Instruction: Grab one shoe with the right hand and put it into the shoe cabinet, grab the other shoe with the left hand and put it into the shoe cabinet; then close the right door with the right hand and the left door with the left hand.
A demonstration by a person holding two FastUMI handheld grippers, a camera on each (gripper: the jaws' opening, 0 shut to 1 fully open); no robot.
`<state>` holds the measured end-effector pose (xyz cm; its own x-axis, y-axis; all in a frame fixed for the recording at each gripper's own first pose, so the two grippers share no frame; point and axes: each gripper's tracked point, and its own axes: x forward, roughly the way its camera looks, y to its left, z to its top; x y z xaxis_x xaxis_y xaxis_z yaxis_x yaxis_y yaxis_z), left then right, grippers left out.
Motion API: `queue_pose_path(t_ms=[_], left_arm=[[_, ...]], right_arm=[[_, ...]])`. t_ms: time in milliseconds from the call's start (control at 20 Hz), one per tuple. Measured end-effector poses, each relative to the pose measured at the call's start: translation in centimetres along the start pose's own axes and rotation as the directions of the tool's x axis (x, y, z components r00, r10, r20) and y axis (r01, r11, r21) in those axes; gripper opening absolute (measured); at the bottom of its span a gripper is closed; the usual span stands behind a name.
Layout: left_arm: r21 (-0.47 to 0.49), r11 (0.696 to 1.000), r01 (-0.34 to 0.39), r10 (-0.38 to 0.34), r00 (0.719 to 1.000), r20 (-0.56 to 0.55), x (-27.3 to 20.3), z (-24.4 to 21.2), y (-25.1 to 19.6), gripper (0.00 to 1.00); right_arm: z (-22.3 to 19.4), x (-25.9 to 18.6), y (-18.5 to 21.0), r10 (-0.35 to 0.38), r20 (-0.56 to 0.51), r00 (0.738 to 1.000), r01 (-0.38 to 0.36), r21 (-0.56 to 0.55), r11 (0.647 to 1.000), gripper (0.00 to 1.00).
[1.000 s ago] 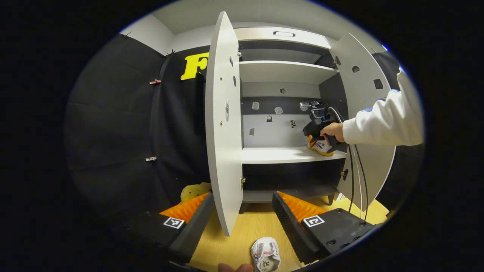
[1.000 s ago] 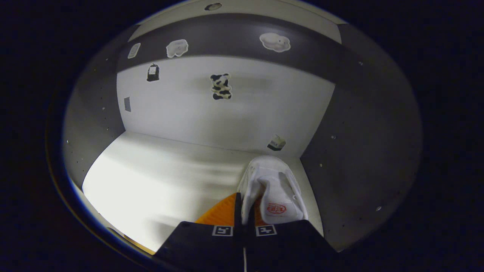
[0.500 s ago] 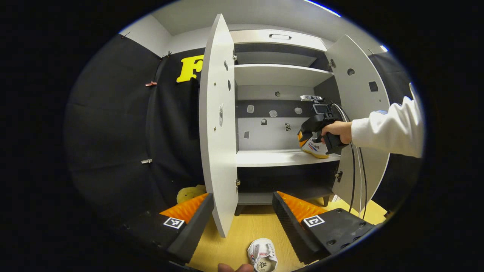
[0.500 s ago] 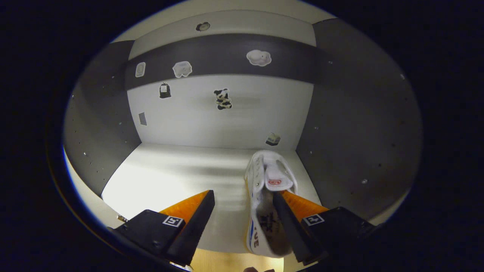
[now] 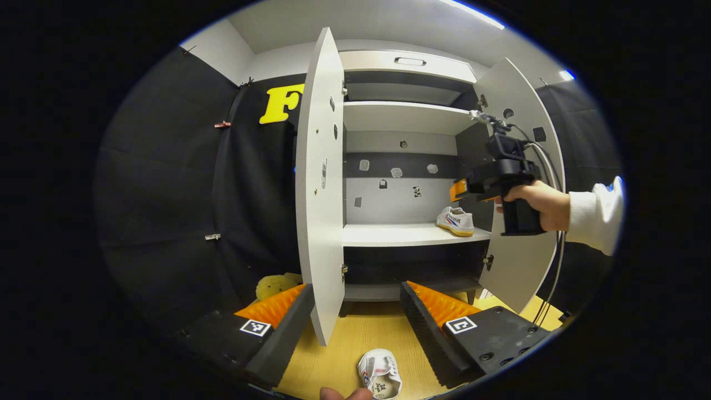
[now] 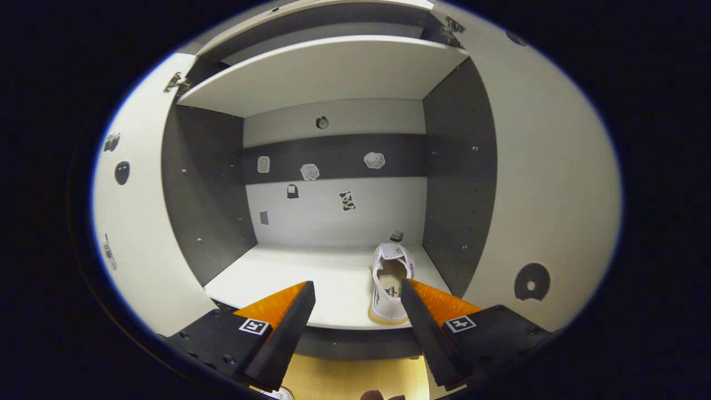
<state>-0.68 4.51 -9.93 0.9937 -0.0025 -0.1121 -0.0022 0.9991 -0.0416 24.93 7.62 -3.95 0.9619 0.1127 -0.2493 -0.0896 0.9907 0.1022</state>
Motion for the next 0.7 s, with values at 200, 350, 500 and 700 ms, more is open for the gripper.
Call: queue_pose_path(t_ms=[200,350,500,700], left_arm=[[0.015,1.000,-0.006,0.006,1.000,-0.005,-1.0,-1.4,0.7,0.98],[0.023,1.000,-0.004,0.004,1.000,-0.008,-1.6,-2.8,0.8,0.98],[0.023,0.999,0.027,-0.026,0.999,-0.031,-1.6,-5.2,0.0,0.98],[0.014,0.996,0.086,-0.083,0.983,-0.164,-1.3,-12.5,-1.2,0.98]], right_arm=[[-0.9,-7.5,1.5,0.050,0.054,0.997,-0.051,0.013,0.999,0.98],[-2.6,-12.5,2.0,0.063,0.066,0.996,-0.065,0.026,0.998,0.98],[-3.9,-16.5,1.4,0.047,0.071,0.996,-0.050,0.036,0.998,0.98],[-5.1,-19.7,-0.3,0.021,0.064,0.998,-0.024,0.045,0.999,0.98]])
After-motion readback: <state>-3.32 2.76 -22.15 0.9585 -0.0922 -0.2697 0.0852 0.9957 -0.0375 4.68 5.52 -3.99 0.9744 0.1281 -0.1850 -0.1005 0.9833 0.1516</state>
